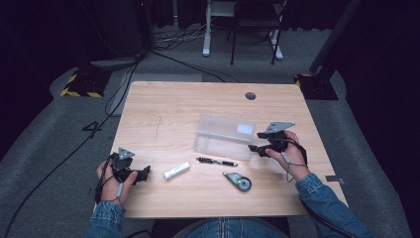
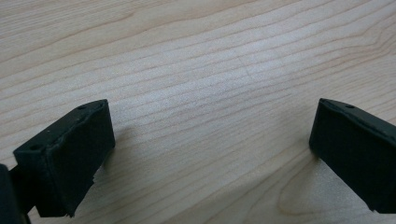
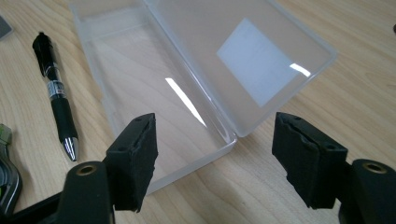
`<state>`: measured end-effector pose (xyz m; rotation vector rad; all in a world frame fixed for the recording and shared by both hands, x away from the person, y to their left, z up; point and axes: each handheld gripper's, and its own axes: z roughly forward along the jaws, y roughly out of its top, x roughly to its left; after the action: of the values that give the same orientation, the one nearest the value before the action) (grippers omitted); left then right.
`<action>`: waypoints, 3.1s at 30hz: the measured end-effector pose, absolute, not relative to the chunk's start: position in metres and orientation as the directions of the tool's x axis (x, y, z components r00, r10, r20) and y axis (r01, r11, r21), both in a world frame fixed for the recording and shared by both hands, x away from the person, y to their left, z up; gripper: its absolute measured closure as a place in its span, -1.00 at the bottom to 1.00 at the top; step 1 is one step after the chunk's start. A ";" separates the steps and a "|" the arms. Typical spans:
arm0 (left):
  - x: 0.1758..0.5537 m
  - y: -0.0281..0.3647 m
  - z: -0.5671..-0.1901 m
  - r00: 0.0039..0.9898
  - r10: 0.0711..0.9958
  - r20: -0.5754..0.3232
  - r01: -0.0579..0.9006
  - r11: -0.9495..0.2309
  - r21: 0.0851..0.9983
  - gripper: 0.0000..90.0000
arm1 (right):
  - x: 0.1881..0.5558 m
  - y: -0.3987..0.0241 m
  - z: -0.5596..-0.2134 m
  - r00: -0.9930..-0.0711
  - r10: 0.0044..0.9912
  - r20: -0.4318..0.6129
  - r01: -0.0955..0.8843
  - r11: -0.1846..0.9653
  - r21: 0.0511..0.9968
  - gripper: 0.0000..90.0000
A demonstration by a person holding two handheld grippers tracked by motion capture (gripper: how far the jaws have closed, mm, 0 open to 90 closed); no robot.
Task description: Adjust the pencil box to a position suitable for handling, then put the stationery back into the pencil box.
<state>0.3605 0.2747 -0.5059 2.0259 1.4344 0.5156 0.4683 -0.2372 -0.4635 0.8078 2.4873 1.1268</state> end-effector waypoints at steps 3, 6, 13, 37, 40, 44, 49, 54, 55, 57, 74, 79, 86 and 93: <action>0.360 0.275 -0.506 0.342 0.939 -0.026 0.708 -0.239 0.665 -0.99 | 0.468 -0.240 -0.459 -0.796 0.604 -0.032 0.370 0.527 0.765 -0.29; 0.361 0.275 -0.506 0.343 0.939 -0.026 0.708 -0.240 0.664 -0.99 | 0.468 -0.241 -0.456 -0.794 0.607 -0.029 0.372 0.523 0.767 -0.29; 0.362 0.274 -0.506 0.341 0.940 -0.027 0.707 -0.237 0.666 -0.99 | 0.462 -0.237 -0.448 -0.801 0.598 -0.002 0.377 0.508 0.775 -0.39; 0.362 0.274 -0.506 0.342 0.939 -0.028 0.708 -0.238 0.665 -0.99 | 0.439 -0.198 -0.430 -0.882 0.472 0.011 0.289 0.521 0.803 -0.35; 0.363 0.274 -0.506 0.348 0.937 -0.023 0.707 -0.246 0.663 -0.99 | 0.436 -0.193 -0.430 -0.892 0.451 0.011 0.279 0.533 0.799 -0.29; 0.363 0.274 -0.506 0.350 0.937 -0.022 0.706 -0.248 0.663 -0.99 | 0.431 -0.184 -0.430 -0.908 0.418 0.011 0.265 0.553 0.790 -0.20; 0.363 0.274 -0.506 0.347 0.937 -0.023 0.705 -0.245 0.665 -0.99 | 0.429 -0.174 -0.431 -0.923 0.385 0.001 0.239 0.572 0.785 -0.12; 0.362 0.273 -0.506 0.346 0.938 -0.023 0.706 -0.244 0.665 -0.99 | 0.426 -0.164 -0.434 -0.938 0.346 0.000 0.216 0.588 0.779 -0.01; 0.362 0.273 -0.506 0.344 0.939 -0.025 0.706 -0.241 0.666 -0.99 | 0.426 -0.162 -0.435 -0.940 0.341 -0.005 0.212 0.597 0.774 0.02; 0.362 0.273 -0.506 0.345 0.938 -0.024 0.706 -0.242 0.666 -0.99 | 0.425 -0.158 -0.437 -0.945 0.326 -0.011 0.202 0.611 0.766 0.02; 0.360 0.273 -0.506 0.346 0.938 -0.026 0.705 -0.242 0.666 -0.98 | 0.424 -0.128 -0.457 -0.960 0.280 -0.003 0.207 0.718 0.664 0.25; 0.360 0.273 -0.506 0.350 0.936 -0.025 0.704 -0.246 0.666 -0.99 | 0.424 -0.122 -0.461 -0.963 0.271 -0.007 0.203 0.738 0.643 0.36; 0.360 0.273 -0.506 0.352 0.936 -0.023 0.703 -0.248 0.667 -0.99 | 0.430 -0.116 -0.468 -0.962 0.270 -0.045 0.189 0.775 0.603 0.58; 0.360 0.273 -0.506 0.352 0.936 -0.022 0.703 -0.248 0.667 -0.99 | 0.435 -0.118 -0.473 -0.961 0.268 -0.074 0.176 0.794 0.582 0.58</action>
<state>0.3604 0.2731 -0.5060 2.0330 1.4208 0.5168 0.4348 -0.1181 -0.4734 0.3528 2.8291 0.8958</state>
